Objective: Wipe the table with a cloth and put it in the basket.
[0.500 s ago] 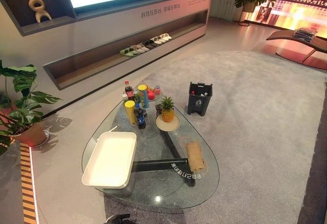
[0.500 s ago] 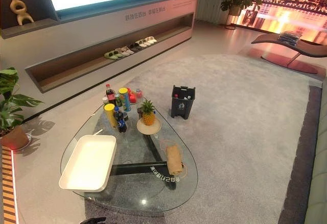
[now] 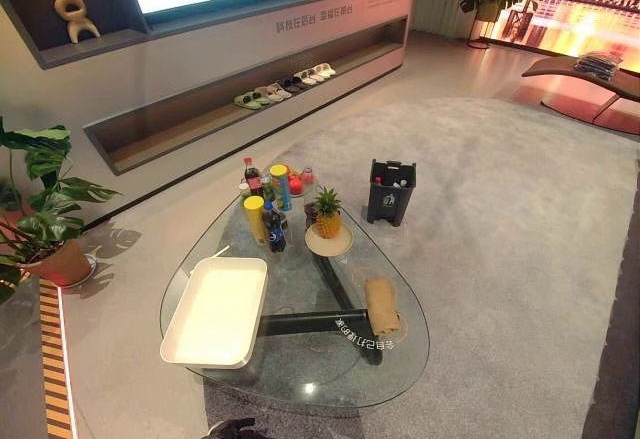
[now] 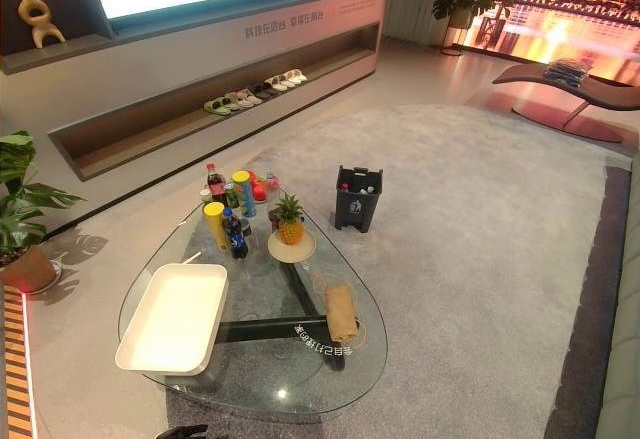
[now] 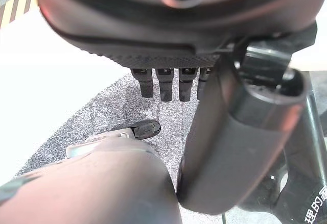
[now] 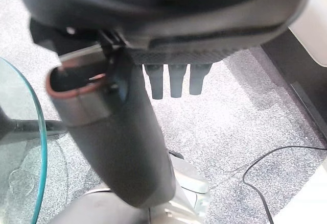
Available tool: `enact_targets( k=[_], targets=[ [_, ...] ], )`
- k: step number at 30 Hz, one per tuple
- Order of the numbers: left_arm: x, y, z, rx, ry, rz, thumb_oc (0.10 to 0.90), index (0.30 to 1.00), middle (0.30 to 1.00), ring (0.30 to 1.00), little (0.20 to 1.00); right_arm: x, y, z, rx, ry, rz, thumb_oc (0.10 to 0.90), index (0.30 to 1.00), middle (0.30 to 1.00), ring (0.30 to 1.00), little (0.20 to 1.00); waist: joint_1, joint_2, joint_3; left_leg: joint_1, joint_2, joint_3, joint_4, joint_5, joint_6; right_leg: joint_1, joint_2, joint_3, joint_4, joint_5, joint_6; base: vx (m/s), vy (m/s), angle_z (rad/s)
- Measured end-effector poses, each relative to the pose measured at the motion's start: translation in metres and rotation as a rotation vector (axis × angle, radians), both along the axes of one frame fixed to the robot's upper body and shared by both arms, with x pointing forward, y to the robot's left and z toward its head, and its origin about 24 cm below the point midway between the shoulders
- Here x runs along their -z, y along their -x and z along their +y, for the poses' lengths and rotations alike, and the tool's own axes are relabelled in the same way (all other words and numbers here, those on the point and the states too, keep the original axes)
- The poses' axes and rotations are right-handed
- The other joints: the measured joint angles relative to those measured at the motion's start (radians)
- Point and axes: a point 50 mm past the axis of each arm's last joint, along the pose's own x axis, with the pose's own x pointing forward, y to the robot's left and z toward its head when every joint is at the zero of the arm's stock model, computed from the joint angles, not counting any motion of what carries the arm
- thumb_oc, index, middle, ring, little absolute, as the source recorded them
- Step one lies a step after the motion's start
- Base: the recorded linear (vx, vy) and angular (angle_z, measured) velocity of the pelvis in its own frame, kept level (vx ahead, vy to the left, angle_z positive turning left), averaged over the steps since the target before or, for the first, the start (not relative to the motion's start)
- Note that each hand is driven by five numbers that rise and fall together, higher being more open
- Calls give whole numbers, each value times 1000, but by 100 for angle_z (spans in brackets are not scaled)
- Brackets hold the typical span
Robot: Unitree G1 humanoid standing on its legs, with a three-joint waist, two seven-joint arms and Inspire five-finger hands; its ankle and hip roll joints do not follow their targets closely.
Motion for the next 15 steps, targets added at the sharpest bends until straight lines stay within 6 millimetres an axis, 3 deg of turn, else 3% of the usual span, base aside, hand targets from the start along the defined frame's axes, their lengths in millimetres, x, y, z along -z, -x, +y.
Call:
enact_targets(
  k=[15],
  targets=[
    [0, -1, 0, 2, -5, -20, 800, 900, 900, 900, 900, -1, -4, 0, -2, -1, -9, 800, 900, 900, 900, 900, 1, 2, 6, -4, 0, 0, 0, 0, 0, -4, 0, 0, 0, 0, 0, -15, -3, 0]
  ],
)
